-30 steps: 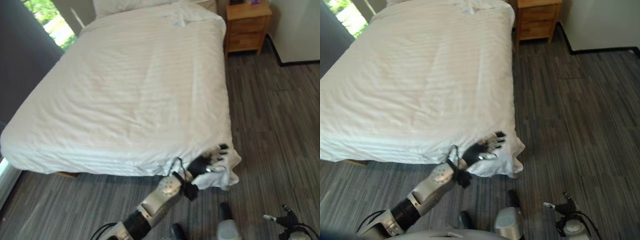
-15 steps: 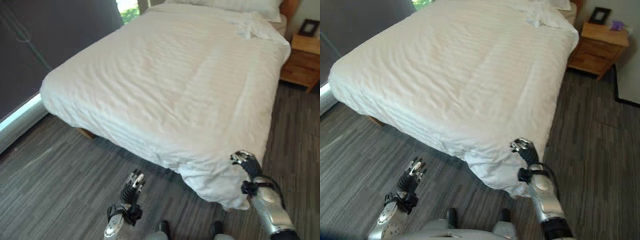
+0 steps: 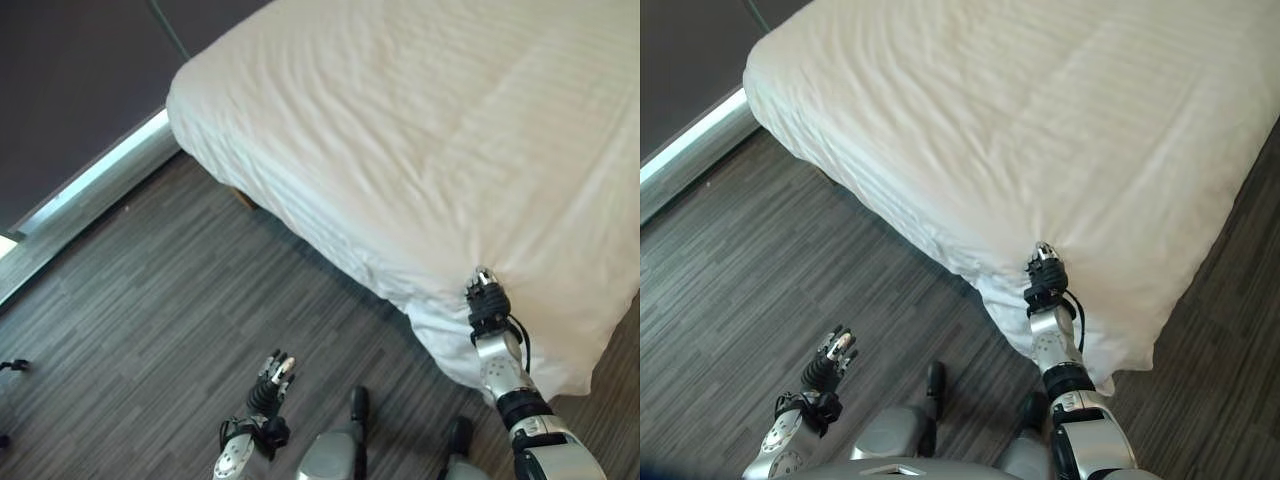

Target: Making the bed.

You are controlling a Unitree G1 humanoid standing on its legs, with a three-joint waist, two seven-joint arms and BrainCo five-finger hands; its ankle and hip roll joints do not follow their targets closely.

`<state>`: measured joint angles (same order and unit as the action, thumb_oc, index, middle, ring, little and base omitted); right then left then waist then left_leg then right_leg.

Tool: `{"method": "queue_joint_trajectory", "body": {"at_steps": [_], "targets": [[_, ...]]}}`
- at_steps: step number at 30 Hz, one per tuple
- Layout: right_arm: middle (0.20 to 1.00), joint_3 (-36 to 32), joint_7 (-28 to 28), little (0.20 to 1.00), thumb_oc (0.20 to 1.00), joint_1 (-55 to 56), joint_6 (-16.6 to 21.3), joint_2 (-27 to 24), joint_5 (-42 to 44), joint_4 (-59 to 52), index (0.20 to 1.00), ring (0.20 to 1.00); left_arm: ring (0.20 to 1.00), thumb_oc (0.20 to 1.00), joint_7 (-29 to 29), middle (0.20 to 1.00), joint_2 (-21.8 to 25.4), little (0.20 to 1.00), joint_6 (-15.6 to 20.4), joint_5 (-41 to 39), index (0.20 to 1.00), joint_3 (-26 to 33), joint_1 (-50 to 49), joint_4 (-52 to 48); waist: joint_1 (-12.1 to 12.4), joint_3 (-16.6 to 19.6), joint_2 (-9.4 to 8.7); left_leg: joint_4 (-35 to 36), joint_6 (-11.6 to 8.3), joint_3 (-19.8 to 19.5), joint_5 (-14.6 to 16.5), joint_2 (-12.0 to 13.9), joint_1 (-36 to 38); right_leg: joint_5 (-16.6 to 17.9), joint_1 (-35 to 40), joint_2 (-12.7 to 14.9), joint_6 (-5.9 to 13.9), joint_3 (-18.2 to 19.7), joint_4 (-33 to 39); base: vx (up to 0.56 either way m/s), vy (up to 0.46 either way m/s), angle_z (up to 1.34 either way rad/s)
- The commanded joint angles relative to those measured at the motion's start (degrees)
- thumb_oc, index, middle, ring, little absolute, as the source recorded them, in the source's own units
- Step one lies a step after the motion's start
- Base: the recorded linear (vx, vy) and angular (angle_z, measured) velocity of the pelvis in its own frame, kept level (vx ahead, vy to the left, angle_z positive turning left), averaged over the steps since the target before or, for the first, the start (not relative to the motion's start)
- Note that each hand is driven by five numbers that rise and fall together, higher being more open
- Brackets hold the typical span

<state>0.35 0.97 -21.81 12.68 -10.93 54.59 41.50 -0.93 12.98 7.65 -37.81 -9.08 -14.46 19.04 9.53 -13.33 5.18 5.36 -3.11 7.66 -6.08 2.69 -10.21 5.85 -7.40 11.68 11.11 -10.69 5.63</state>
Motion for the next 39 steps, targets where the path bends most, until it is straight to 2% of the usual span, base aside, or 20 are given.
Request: {"method": "queue_joint_trajectory", "body": {"at_steps": [1,5,7,8,11,13,15,17,18,19,20,21,23,26,28,31,36,37,38,39], "targets": [[0.200,-8.23,-3.94,0.200,0.200,1.73,-2.78,-9.03,-3.21,9.61,0.200,0.200,1.000,1.000,-2.21,1.000,2.31,1.000,2.92,1.37,1.000,0.50,5.68,-1.94,0.06,-5.35,-1.64,-0.36,-3.53,1.69,0.65,1.49,-1.91,-0.77,-0.75,3.12,0.48,-2.29,-0.63,0.00,0.084,-0.05],[0.200,-11.69,-4.03,0.200,0.200,6.25,-3.54,-12.66,-4.68,12.90,0.200,0.200,1.000,1.000,-2.73,1.000,2.94,1.000,2.54,2.27,1.000,-0.69,7.50,-2.12,-1.86,-5.00,-2.65,-0.36,-2.74,2.45,1.24,0.53,-1.76,0.03,-1.49,4.05,1.22,-1.41,-0.63,-0.01,0.081,-0.01],[0.200,-13.44,-3.86,0.200,0.200,10.12,-4.43,-14.30,-6.96,13.45,0.200,0.200,1.000,1.000,-2.80,1.000,3.45,1.000,1.94,4.38,1.000,-1.50,8.92,-1.13,-3.88,-4.63,-3.54,-0.36,-2.13,3.15,2.47,-0.13,-0.83,0.29,-1.56,4.71,1.76,-0.57,-0.63,0.01,0.128,-0.20],[0.200,-15.32,-3.75,0.200,0.200,12.72,-4.33,-15.00,-7.08,12.72,0.200,0.200,1.000,1.000,-2.50,1.000,4.15,1.000,1.70,6.76,1.000,-2.72,10.60,-0.94,-5.88,-4.43,-4.32,-0.36,-1.47,3.96,3.35,-0.46,0.15,0.88,-1.59,5.03,2.05,0.26,-0.63,-0.02,0.103,-0.16],[0.200,-16.25,-3.79,0.200,0.200,13.43,-4.16,-15.48,-7.01,12.17,0.200,0.200,1.000,1.000,-2.47,1.000,4.47,1.000,1.74,7.96,1.000,-3.72,11.64,-0.83,-6.86,-4.75,-4.70,-0.36,-0.99,5.07,3.53,-0.48,0.89,2.00,-1.75,5.00,2.13,0.39,-0.63,-0.04,0.062,-0.21],[0.200,-16.67,-3.74,0.200,0.200,13.40,-3.66,-15.39,-6.56,10.83,0.200,0.200,1.000,1.000,-2.01,1.000,5.69,1.000,1.62,9.28,1.000,-5.00,14.15,-2.56,-8.33,-6.28,-4.85,-0.36,-1.03,9.12,3.64,2.10,3.80,1.59,-1.87,4.30,1.67,-4.83,-5.29,-0.12,0.055,-0.67],[0.200,-16.48,-3.11,0.200,0.200,14.70,-3.43,-15.07,-7.61,9.25,0.200,0.200,1.000,1.000,-2.57,1.000,6.21,1.000,1.25,10.07,1.000,-5.54,14.30,-4.38,-8.73,-6.47,-5.01,-0.36,-0.99,13.99,2.98,4.51,6.71,-3.11,-0.26,3.34,-0.17,-10.67,-12.23,-0.17,0.075,-1.12],[0.200,-15.52,-2.91,0.200,0.200,15.48,-3.50,-14.49,-9.05,8.31,0.200,0.200,1.000,1.000,-2.76,1.000,6.18,1.000,0.97,10.01,1.000,-5.54,14.12,-4.89,-8.60,-6.35,-5.25,-0.40,-0.84,15.75,2.59,5.08,7.52,-4.69,-0.07,3.21,-0.79,-11.30,-15.50,-0.09,0.035,-1.24],[0.200,-12.99,-1.90,0.200,0.200,16.66,-4.21,-13.56,-12.80,6.70,0.200,0.200,1.000,1.000,-3.11,1.000,5.88,1.000,0.49,9.86,1.000,-5.23,13.60,-5.03,-8.19,-5.13,-5.44,-0.68,-0.89,17.64,3.45,6.05,8.64,-7.64,1.84,3.76,-0.63,-13.08,-19.54,-0.05,-0.041,-1.47],[0.206,-10.97,-1.74,0.206,0.206,17.31,-4.11,-13.31,-15.51,5.05,0.206,0.206,1.000,1.000,-3.25,1.000,5.79,1.000,0.44,9.64,1.000,-5.02,13.19,-5.29,-7.54,-4.32,-5.84,-0.79,-0.85,19.50,3.03,6.48,8.66,-8.04,3.82,4.49,-0.80,-14.72,-19.86,-0.06,-0.033,-1.51],[0.740,-10.26,-1.76,0.740,0.740,18.31,-4.49,-12.20,-17.48,2.70,0.740,0.740,1.000,1.000,-3.46,1.000,5.75,1.000,0.25,9.44,1.000,-4.72,12.39,-5.63,-6.93,-3.58,-6.23,-0.81,-0.78,20.55,2.93,6.60,9.01,-8.27,5.33,4.62,-0.97,-15.24,-19.60,-0.08,-0.077,-1.16],[1.000,-8.40,-1.79,1.000,1.000,18.77,-4.27,-12.05,-19.39,1.36,1.000,1.000,1.000,1.000,-3.59,1.000,5.94,1.000,0.09,9.47,1.000,-4.58,12.11,-6.09,-6.22,-2.72,-6.65,-0.84,-0.75,22.18,2.44,6.61,9.04,-7.19,7.38,4.84,-0.43,-16.16,-18.58,-0.07,-0.096,-1.35],[1.000,-5.89,-1.17,1.000,1.000,19.43,-4.35,-10.59,-20.96,-3.36,1.000,1.000,1.000,1.000,-3.56,1.000,5.60,1.000,0.19,8.66,1.000,-4.30,11.46,-7.41,-5.27,-1.48,-6.92,-0.95,-0.98,25.28,1.33,7.43,8.95,-6.40,10.49,4.63,0.11,-17.65,-16.13,-0.12,-0.153,-1.53],[1.000,-1.75,-0.18,1.000,1.000,21.80,-4.36,-7.91,-23.88,-12.63,1.000,1.000,1.000,1.000,-3.79,1.000,5.20,1.000,-0.20,7.25,1.000,-3.32,9.74,-10.31,-3.92,-0.18,-5.42,-1.27,-2.82,32.28,-1.22,11.44,10.48,-5.72,13.81,4.48,0.04,-22.21,-10.51,-0.12,-0.180,-1.31],[1.000,1.41,0.32,1.000,1.000,21.72,-4.46,-7.23,-28.20,-16.07,1.000,1.000,1.000,1.000,-4.24,1.000,4.98,1.000,-0.31,6.95,1.000,-3.93,9.57,-10.88,-3.94,-0.07,-4.40,-1.54,-4.03,34.12,-2.94,13.15,10.92,-5.74,13.94,3.95,-0.61,-22.88,-9.00,-0.07,-0.252,-1.08],[1.000,4.67,0.80,1.000,1.000,23.77,-4.46,-6.83,-32.29,-21.37,1.000,1.000,1.000,1.000,-3.81,1.000,3.63,1.000,-0.42,6.07,1.000,-4.31,9.95,-10.53,-5.47,0.10,-2.97,-2.64,-5.69,36.13,-5.27,16.24,12.74,-7.86,15.32,0.88,-1.91,-20.53,-4.83,-0.04,-0.313,-0.82],[1.000,8.02,1.40,1.000,1.000,25.33,-4.54,-8.21,-37.11,-25.71,1.000,1.000,1.000,1.000,-2.49,1.000,1.01,1.000,0.45,3.88,1.000,-4.12,9.99,-10.21,-7.51,-0.89,-1.04,-6.40,-7.86,35.70,-5.92,19.90,14.42,-9.34,17.31,-2.32,-3.30,-16.99,-1.37,0.00,-0.194,-0.79],[1.000,8.72,1.31,1.000,1.000,25.30,-4.30,-8.53,-37.60,-26.68,1.000,1.000,1.000,1.000,-2.06,1.000,0.51,1.000,0.79,2.97,1.000,-4.29,10.27,-10.44,-7.40,-1.71,-0.62,-8.81,-8.52,32.86,-6.65,20.53,13.86,-10.22,17.65,-3.03,-3.79,-15.46,-1.29,0.05,-0.130,-0.70],[1.000,10.00,1.30,1.000,1.000,25.15,-4.52,-9.26,-39.17,-27.55,1.000,1.000,1.000,1.000,-1.37,1.000,-0.01,1.000,1.27,1.47,1.000,-4.23,10.42,-10.27,-6.77,-2.86,-0.23,-11.16,-8.45,26.38,-6.73,19.70,12.95,-11.01,17.93,-3.65,-4.42,-13.72,-1.46,0.08,-0.156,-1.06],[1.000,10.63,1.07,1.000,1.000,25.26,-4.50,-10.00,-40.98,-27.85,1.000,1.000,1.000,1.000,-1.09,1.000,-0.51,1.000,1.65,0.16,1.000,-3.72,10.21,-10.46,-6.05,-3.26,-0.21,-12.09,-7.24,19.93,-4.76,17.36,12.15,-11.59,17.53,-3.75,-4.85,-12.07,-2.10,0.18,-0.322,-1.63]]}}
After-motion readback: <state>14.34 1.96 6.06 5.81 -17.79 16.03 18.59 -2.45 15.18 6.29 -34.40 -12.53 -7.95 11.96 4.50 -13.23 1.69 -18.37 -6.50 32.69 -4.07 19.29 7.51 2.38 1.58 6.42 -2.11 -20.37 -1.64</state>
